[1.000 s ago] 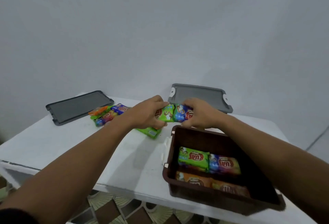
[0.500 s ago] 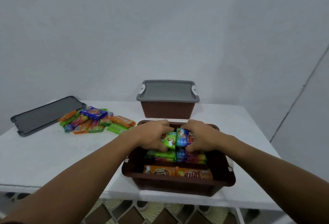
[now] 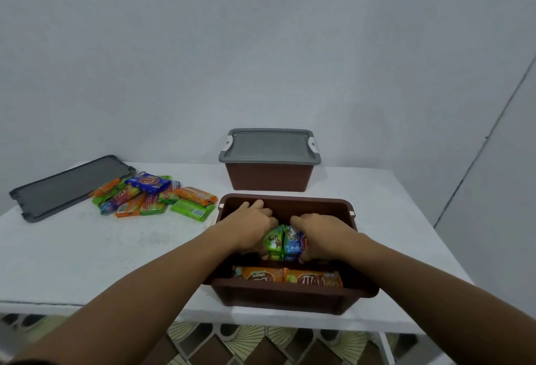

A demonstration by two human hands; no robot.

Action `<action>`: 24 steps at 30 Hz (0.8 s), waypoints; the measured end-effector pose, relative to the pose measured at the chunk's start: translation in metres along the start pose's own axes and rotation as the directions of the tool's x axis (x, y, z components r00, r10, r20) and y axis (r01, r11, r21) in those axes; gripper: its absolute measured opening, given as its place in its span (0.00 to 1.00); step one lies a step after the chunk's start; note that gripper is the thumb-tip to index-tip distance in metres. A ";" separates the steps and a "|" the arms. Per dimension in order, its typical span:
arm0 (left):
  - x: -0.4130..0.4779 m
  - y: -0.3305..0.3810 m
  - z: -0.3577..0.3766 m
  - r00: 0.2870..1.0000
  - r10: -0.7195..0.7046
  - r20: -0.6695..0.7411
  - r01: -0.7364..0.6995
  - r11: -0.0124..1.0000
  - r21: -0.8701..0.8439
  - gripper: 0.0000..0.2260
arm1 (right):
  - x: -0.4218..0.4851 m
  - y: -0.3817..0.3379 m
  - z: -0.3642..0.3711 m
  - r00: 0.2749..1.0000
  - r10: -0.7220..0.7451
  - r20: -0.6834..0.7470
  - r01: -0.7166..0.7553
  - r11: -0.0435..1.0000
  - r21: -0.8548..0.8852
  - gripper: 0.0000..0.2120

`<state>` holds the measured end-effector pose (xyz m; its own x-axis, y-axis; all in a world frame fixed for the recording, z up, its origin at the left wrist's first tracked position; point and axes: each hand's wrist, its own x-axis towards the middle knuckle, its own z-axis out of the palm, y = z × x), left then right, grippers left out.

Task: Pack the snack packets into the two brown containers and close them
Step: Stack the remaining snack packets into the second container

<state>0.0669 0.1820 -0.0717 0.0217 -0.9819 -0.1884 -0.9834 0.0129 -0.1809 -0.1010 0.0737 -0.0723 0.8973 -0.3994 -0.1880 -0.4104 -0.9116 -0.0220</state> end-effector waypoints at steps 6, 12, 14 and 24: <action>-0.004 0.001 0.001 0.994 -0.005 -0.113 -0.007 0.995 -0.104 0.31 | 0.000 0.000 -0.001 0.995 -0.044 -0.095 0.033 0.993 -0.109 0.26; -0.006 0.001 -0.004 0.995 -0.059 0.085 0.064 0.996 -0.060 0.19 | 0.000 -0.001 -0.003 0.998 0.024 0.059 -0.019 0.996 -0.084 0.16; -0.004 0.003 -0.003 0.990 -0.070 0.123 0.073 0.997 -0.018 0.20 | 0.003 -0.001 -0.002 0.998 0.037 0.060 -0.031 0.995 -0.092 0.21; -0.009 -0.007 -0.009 0.997 -0.067 0.036 0.075 0.944 -0.321 0.09 | 0.002 0.003 -0.010 0.998 0.067 0.013 -0.068 0.967 0.247 0.18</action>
<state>0.0721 0.1890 -0.0598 0.0937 -0.9732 -0.2101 -0.9846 -0.1219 0.1254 -0.0985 0.0696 -0.0625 0.8657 -0.4581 -0.2017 -0.4978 -0.8302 -0.2511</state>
